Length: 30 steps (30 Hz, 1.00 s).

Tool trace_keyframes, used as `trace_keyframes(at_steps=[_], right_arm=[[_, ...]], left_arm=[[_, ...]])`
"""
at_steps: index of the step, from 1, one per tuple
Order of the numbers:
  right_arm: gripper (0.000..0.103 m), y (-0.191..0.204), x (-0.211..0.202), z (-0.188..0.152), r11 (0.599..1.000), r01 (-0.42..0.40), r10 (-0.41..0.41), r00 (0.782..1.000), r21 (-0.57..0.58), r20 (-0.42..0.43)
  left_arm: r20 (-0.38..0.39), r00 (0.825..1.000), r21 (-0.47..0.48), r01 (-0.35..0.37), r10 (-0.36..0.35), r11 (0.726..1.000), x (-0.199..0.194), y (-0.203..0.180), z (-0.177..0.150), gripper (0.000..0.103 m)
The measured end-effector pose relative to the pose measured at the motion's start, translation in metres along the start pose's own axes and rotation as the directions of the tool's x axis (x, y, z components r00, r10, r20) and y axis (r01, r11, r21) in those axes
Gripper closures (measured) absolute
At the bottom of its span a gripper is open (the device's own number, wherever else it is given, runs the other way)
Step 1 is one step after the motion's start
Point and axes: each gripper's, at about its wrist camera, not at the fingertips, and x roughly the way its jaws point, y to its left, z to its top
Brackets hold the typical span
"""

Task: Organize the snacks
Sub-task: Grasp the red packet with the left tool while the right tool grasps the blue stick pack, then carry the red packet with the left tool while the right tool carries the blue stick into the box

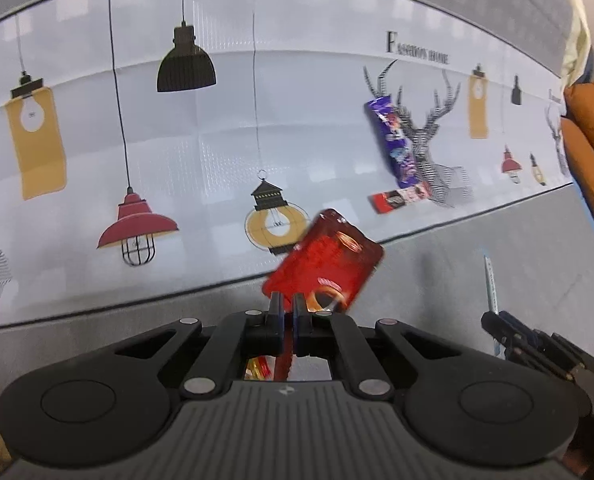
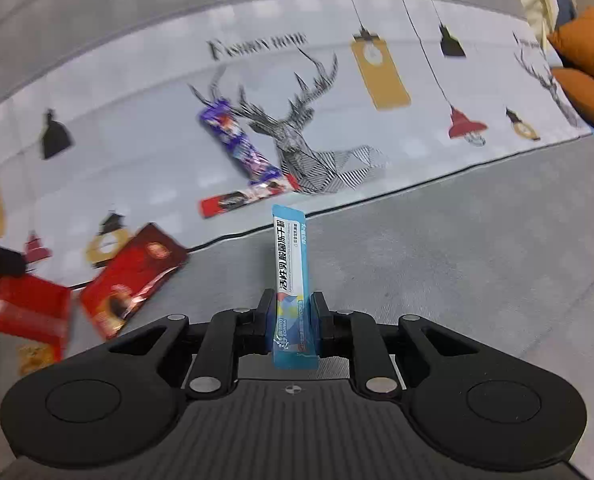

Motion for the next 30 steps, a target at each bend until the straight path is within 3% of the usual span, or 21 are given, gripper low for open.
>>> trace_keyframes(at_steps=[7,16,22,30], right_arm=[[0.084,0.009,-0.068,-0.016,0.999,-0.037,0.038,0.999,-0.019,0.038],[0.084,0.028,-0.166,-0.044,0.993,-0.106,0.110,0.991,-0.055,0.072],[0.084,0.055,-0.226,-0.067,0.978,-0.174,0.182,0.981,-0.113,0.062],[0.084,0.108,-0.287,-0.093,0.936,-0.280,0.293,0.956,-0.215,0.032]], left_arm=[[0.067,0.997,-0.013,0.041,-0.040,0.999,-0.067,-0.017,-0.023,0.100],[0.146,0.984,-0.050,0.111,-0.103,0.993,-0.177,-0.027,-0.082,0.100],[0.165,0.985,-0.082,0.070,-0.056,0.994,-0.233,-0.008,-0.124,0.100],[0.201,0.979,-0.144,0.008,0.021,0.989,-0.297,0.047,-0.182,0.100]])
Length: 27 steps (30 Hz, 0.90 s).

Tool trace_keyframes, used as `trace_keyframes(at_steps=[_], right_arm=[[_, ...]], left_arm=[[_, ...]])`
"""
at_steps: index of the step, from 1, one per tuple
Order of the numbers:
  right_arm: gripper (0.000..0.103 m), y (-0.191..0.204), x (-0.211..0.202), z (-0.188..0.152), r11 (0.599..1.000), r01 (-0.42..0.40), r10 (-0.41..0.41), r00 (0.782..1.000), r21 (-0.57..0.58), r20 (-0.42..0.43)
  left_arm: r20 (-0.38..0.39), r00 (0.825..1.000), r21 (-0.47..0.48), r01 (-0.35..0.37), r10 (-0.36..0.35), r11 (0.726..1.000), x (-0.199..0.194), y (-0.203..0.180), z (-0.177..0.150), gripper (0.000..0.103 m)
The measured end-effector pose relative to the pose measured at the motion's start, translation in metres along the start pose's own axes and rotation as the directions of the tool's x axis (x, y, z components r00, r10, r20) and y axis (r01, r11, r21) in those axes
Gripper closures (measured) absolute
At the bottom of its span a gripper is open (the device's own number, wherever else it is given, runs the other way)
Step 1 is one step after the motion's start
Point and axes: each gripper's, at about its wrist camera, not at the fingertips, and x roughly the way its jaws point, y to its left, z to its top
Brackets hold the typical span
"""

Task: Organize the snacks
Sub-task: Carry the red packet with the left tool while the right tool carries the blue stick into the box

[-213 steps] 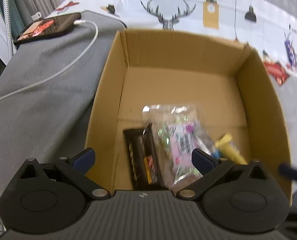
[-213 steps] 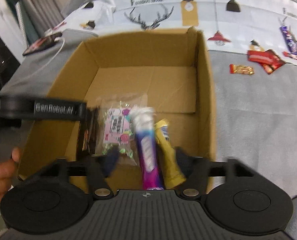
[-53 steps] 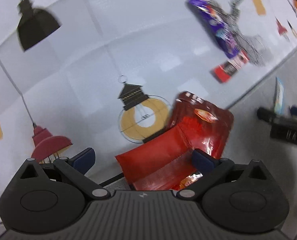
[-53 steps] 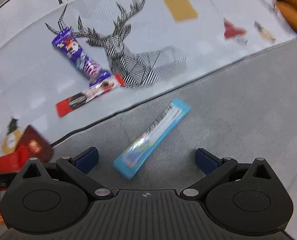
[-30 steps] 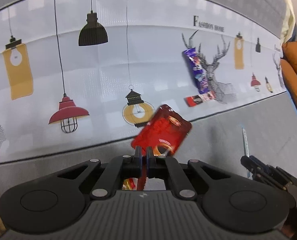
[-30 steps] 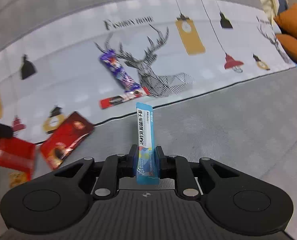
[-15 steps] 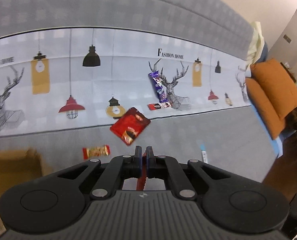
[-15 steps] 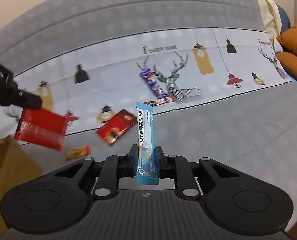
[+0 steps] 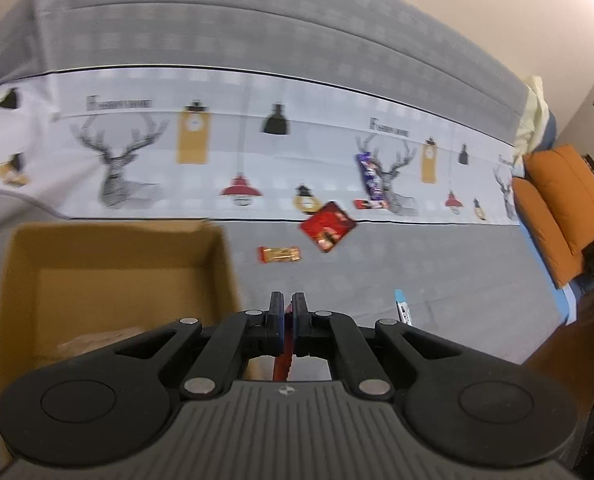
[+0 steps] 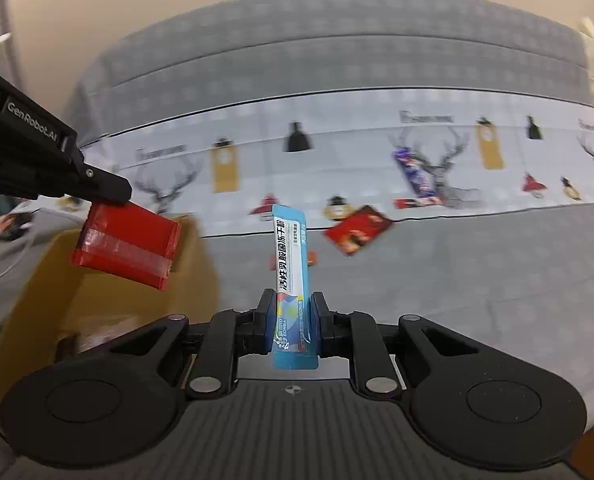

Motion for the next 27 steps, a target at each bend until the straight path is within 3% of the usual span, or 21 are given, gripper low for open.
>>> trace_keyframes(at_steps=[7,14,27], right_arm=[[0.084,0.060,-0.013,-0.003,0.993,-0.094,0.092,0.995,-0.078,-0.025],[0.084,0.111,-0.014,-0.002,0.977,-0.156,0.149,0.987,-0.143,-0.059],[0.084,0.154,0.002,-0.005,0.959,-0.210,0.187,0.973,-0.191,-0.132]], left_arm=[[0.020,0.998,-0.064,-0.063,0.065,0.996,-0.038,0.055,-0.029,0.100],[0.009,0.995,-0.150,-0.101,0.103,0.983,-0.052,0.100,-0.051,0.100],[0.002,0.988,-0.195,-0.152,0.155,0.969,-0.054,0.136,-0.061,0.100]])
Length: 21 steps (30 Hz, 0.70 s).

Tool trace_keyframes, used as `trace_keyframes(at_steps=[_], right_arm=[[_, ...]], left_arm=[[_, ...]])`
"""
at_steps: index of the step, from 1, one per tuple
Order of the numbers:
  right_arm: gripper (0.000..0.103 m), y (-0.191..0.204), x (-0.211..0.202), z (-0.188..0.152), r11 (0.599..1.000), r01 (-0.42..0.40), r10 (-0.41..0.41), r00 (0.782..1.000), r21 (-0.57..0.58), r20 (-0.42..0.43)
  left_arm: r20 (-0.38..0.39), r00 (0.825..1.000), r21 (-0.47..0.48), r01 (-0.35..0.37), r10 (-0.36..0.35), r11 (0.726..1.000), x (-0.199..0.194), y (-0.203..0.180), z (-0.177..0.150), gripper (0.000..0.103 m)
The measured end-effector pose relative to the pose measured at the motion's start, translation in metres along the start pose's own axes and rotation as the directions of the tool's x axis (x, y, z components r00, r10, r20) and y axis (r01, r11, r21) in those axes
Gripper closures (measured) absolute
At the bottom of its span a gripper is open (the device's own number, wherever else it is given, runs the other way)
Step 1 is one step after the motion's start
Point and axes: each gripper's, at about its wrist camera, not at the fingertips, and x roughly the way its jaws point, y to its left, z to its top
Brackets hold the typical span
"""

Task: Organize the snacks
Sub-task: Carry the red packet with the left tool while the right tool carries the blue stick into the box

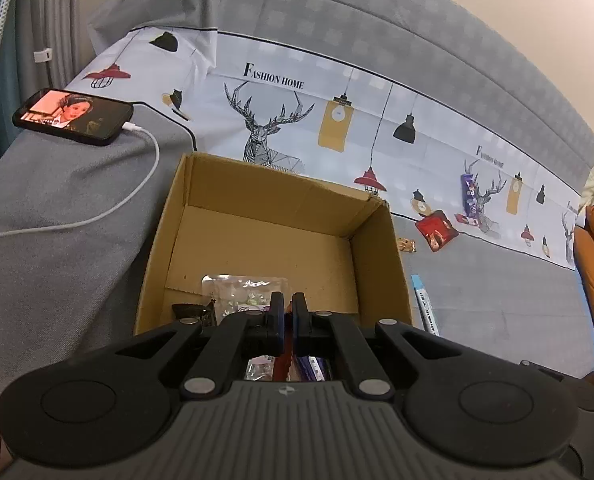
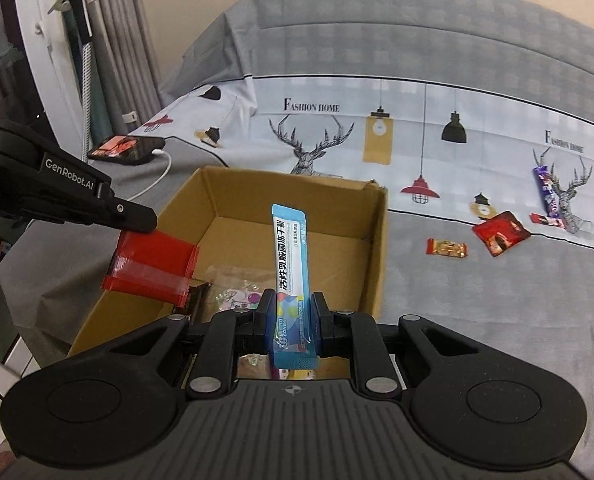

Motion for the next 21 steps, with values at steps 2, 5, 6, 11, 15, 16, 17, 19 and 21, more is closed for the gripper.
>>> trace_keyframes(at_steps=[2,5,6,11,15,16,17,19,21], right_arm=[[0.084,0.002,0.003,0.000,1.000,-0.003,0.003,1.000,-0.003,-0.008],[0.084,0.003,0.008,0.000,1.000,-0.003,0.003,1.000,-0.004,-0.019],[0.084,0.003,0.009,0.000,1.000,-0.004,0.004,1.000,-0.004,-0.023],[0.083,0.004,0.016,0.000,1.000,-0.008,0.008,0.999,-0.002,-0.040],[0.083,0.004,0.024,0.001,1.000,-0.009,0.009,0.998,0.002,-0.054],[0.083,0.003,0.026,0.001,1.000,-0.010,0.010,0.998,0.003,-0.058],[0.083,0.003,0.028,0.001,1.000,-0.010,0.010,0.998,0.003,-0.062],[0.083,0.003,0.032,0.001,1.000,-0.012,0.012,0.998,0.005,-0.068],[0.083,0.003,0.036,0.002,1.000,-0.012,0.013,0.997,0.005,-0.074]], left_arm=[[-0.005,1.000,-0.003,-0.003,0.003,1.000,0.003,0.001,0.001,0.100],[-0.014,1.000,-0.006,-0.005,0.005,1.000,0.008,0.003,0.001,0.100],[-0.016,1.000,-0.007,-0.006,0.006,1.000,0.009,0.004,0.001,0.100],[-0.030,0.999,-0.007,-0.017,0.016,1.000,0.018,0.006,0.002,0.100],[-0.038,0.999,-0.004,-0.025,0.025,1.000,0.024,0.008,0.004,0.100],[-0.041,0.999,-0.004,-0.026,0.026,1.000,0.026,0.008,0.004,0.100],[-0.044,0.999,-0.003,-0.028,0.028,1.000,0.028,0.009,0.004,0.100],[-0.051,0.998,-0.004,-0.030,0.029,1.000,0.031,0.010,0.005,0.100],[-0.055,0.998,-0.001,-0.034,0.034,0.999,0.035,0.010,0.006,0.100]])
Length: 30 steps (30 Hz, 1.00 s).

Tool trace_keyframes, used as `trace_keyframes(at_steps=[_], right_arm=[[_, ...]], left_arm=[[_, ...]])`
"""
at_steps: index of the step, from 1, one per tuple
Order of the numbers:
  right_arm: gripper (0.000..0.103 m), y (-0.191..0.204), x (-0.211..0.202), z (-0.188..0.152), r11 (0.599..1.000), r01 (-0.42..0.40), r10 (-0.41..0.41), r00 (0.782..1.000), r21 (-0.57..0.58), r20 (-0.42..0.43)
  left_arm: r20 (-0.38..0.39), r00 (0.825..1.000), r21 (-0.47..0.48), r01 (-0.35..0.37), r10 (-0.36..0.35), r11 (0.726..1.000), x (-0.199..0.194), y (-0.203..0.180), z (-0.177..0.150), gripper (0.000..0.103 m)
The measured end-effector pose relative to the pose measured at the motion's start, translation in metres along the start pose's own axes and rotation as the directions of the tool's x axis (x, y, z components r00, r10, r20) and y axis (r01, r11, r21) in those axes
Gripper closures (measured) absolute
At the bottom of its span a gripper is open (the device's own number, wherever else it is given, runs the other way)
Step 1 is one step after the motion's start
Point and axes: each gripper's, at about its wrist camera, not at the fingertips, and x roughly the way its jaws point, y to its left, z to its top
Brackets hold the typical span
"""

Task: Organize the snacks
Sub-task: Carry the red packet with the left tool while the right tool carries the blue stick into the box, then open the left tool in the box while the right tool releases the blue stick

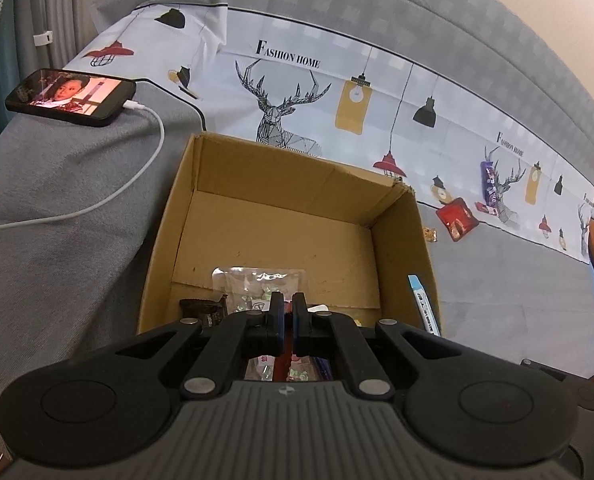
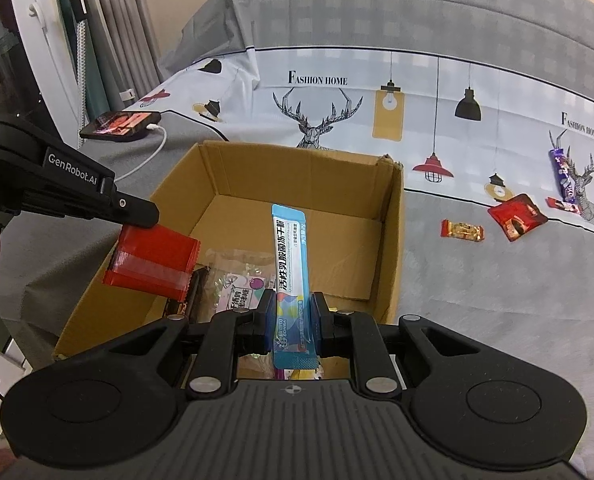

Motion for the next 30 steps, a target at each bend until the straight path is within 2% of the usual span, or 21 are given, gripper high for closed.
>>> trace_keyframes(at_steps=[14,26,27,28,29,30], right_arm=[[0.083,-0.002,0.030,0.006,1.000,0.003,-0.003,0.999,0.003,-0.040],[0.081,-0.006,0.059,0.011,1.000,0.011,-0.011,0.998,-0.001,-0.068],[0.081,-0.007,0.060,0.011,1.000,0.007,-0.007,0.998,0.005,-0.067],[0.077,-0.008,0.062,0.012,1.000,0.002,-0.001,0.998,0.016,-0.065],[0.061,-0.009,0.062,0.013,1.000,-0.007,0.009,0.998,0.028,-0.063],[0.051,-0.010,0.062,0.014,0.999,-0.012,0.014,0.998,0.037,-0.061]], left_arm=[[-0.044,0.999,0.018,-0.026,0.027,0.999,0.032,0.002,0.008,0.100],[-0.069,0.993,0.081,-0.093,0.098,0.992,0.070,-0.003,0.016,0.099],[-0.060,0.992,0.102,-0.102,0.109,0.989,0.071,-0.005,0.017,0.094],[-0.048,0.991,0.122,-0.115,0.122,0.986,0.071,-0.007,0.017,0.078],[-0.037,0.990,0.140,-0.128,0.134,0.982,0.070,-0.009,0.017,0.061],[-0.021,0.989,0.153,-0.139,0.144,0.978,0.069,-0.010,0.016,0.019]])
